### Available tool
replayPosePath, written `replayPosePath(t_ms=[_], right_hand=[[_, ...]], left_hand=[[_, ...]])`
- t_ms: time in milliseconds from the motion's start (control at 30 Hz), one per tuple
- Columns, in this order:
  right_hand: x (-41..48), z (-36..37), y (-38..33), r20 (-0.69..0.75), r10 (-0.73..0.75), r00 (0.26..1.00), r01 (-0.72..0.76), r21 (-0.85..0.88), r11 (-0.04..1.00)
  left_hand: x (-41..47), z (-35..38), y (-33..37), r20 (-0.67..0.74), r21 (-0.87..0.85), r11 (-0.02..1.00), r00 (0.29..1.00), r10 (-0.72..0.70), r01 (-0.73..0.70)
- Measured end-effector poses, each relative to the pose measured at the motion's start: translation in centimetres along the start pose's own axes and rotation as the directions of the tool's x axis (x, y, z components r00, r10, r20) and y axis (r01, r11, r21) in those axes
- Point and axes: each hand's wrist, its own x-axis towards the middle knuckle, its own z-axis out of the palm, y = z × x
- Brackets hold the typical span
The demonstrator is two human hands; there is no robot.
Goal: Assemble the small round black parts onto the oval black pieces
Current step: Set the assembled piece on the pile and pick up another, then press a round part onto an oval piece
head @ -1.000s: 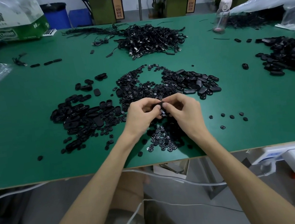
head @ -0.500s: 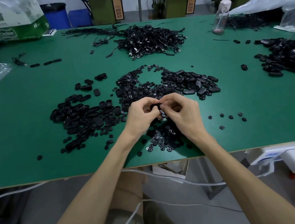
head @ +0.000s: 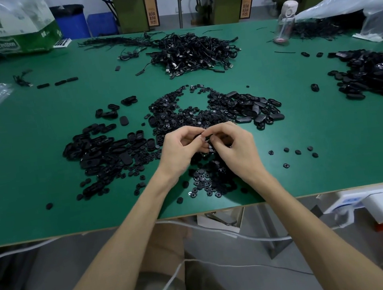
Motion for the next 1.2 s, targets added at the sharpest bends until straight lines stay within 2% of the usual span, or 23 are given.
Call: replayPosePath(t_ms=[133, 233, 367, 400, 467, 700, 800, 867, 933, 967, 1033, 1100, 1133, 1200], right_hand=[[0.0, -0.1, -0.1, -0.018, 0.068, 0.998, -0.067, 0.071, 0.995], [0.3, -0.4, 0.4, -0.09, 0.188, 0.978, -0.168, 0.188, 0.968], [0.6, -1.0, 1.7, -0.255, 0.437, 0.863, -0.301, 0.436, 0.848], [0.7, -1.0, 1.9, -0.248, 0.49, 0.835, -0.329, 0.488, 0.808], [0.7, -0.9, 2.0, -0.198, 0.527, 0.827, -0.362, 0.529, 0.768], [0.6, -0.8, 2.3, -0.164, 0.453, 0.876, -0.378, 0.35, 0.857], [0.6, -0.5, 2.0, -0.111, 0.297, 0.948, -0.288, 0.088, 0.954], [0.6, -0.2, 1.7, -0.018, 0.224, 0.975, -0.224, -0.084, 0.971], [0.7, 0.0, 1.6, 0.067, 0.218, 0.974, -0.203, -0.185, 0.962], [0.7, 0.0, 1.6, 0.092, 0.22, 0.971, -0.197, -0.21, 0.958], [0.7, 0.2, 1.7, 0.12, 0.221, 0.968, -0.189, -0.234, 0.954], [0.6, 0.3, 1.7, 0.129, 0.225, 0.966, -0.187, -0.251, 0.95], [0.6, 0.3, 1.8, 0.129, 0.224, 0.966, -0.184, -0.261, 0.948], [0.7, 0.4, 1.8, 0.127, 0.217, 0.968, -0.178, -0.265, 0.948]], left_hand=[[0.0, 0.0, 0.0, 0.006, 0.009, 1.0, 1.0, 0.004, -0.004], [0.0, 0.1, 0.0, -0.024, 0.009, 1.0, 1.0, 0.003, -0.002], [0.2, -0.2, 0.1, -0.07, 0.012, 1.0, 0.997, -0.011, 0.012], [0.2, -0.2, 0.0, -0.071, 0.018, 1.0, 0.997, -0.015, 0.016], [0.1, -0.1, 0.0, -0.07, 0.032, 0.999, 0.997, -0.017, 0.02], [0.0, -0.2, 0.9, -0.184, 0.136, 0.99, 0.981, 0.058, -0.033], [0.3, -1.4, 1.7, -0.248, 0.264, 0.964, 0.963, 0.101, -0.033], [1.0, -3.1, 2.3, -0.285, 0.386, 0.922, 0.953, 0.105, 0.014], [1.8, -5.6, 2.5, -0.295, 0.558, 0.823, 0.952, 0.077, 0.106], [2.2, -7.0, 2.4, -0.301, 0.655, 0.738, 0.952, 0.059, 0.162], [2.6, -9.8, 2.0, -0.329, 0.824, 0.496, 0.944, 0.028, 0.273], [2.5, -12.0, 1.7, -0.361, 0.904, 0.242, 0.932, -0.009, 0.353], [2.3, -12.9, 1.7, -0.378, 0.912, 0.156, 0.925, -0.039, 0.379], [2.0, -14.0, 1.6, -0.394, 0.915, 0.064, 0.917, -0.064, 0.398]])
